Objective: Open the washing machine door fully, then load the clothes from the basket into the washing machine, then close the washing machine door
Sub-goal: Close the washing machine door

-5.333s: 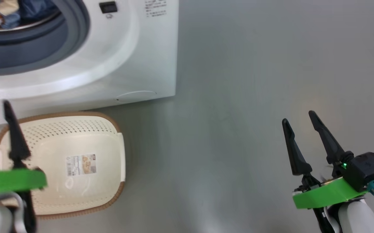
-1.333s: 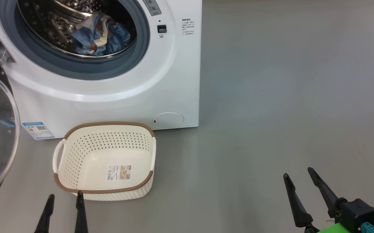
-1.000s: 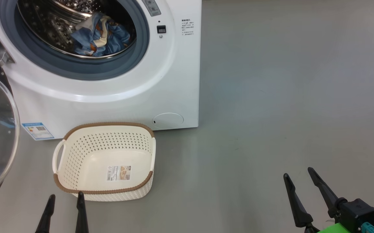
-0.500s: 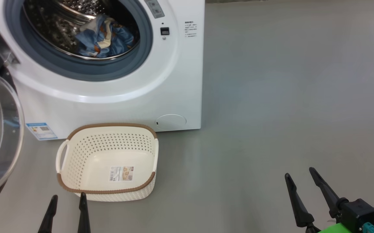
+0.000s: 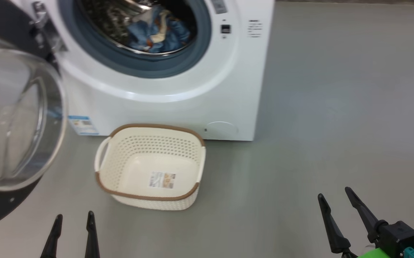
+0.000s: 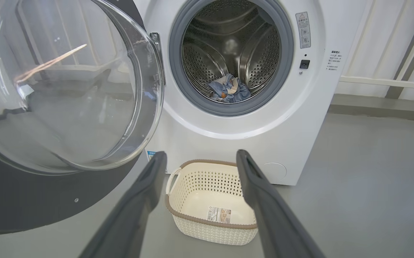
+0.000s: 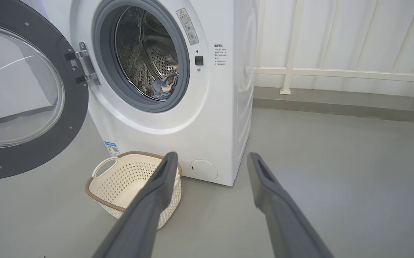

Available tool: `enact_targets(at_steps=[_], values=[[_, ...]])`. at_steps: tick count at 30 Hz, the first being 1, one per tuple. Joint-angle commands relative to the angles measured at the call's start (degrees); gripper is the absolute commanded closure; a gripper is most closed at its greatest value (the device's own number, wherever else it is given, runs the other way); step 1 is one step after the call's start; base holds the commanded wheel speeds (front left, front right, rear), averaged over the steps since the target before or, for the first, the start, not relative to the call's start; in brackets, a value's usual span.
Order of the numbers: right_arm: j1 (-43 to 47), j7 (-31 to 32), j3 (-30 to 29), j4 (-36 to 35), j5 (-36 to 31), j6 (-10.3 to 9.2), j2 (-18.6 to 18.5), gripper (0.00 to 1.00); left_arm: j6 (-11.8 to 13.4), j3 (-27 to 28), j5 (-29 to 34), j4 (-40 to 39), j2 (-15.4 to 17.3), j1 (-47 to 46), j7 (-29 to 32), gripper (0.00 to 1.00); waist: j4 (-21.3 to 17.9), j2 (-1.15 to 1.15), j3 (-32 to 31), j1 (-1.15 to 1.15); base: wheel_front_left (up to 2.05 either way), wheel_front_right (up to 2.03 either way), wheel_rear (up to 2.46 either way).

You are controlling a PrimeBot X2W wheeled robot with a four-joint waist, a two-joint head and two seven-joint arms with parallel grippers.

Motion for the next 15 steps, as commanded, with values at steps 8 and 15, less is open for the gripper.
enact_targets(at_steps=[8,15], values=[[-1.7,0.6,1.0,-2.1,-0.7,0.35,-1.5,0.0,-0.2,2.9,1.0,-1.0,-0.6,-2.9,-0.7,0.0,10.4,0.0,0.7,0.0,0.0,0.0,0.0],[-2.2,1.0,1.2,-2.2,-0.8,0.35,-1.8,0.0,-0.9,3.8,1.2,-0.5,-1.7,-3.6,-0.7,0.0,14.3,0.0,1.2,0.0,0.0,0.0,0.0]])
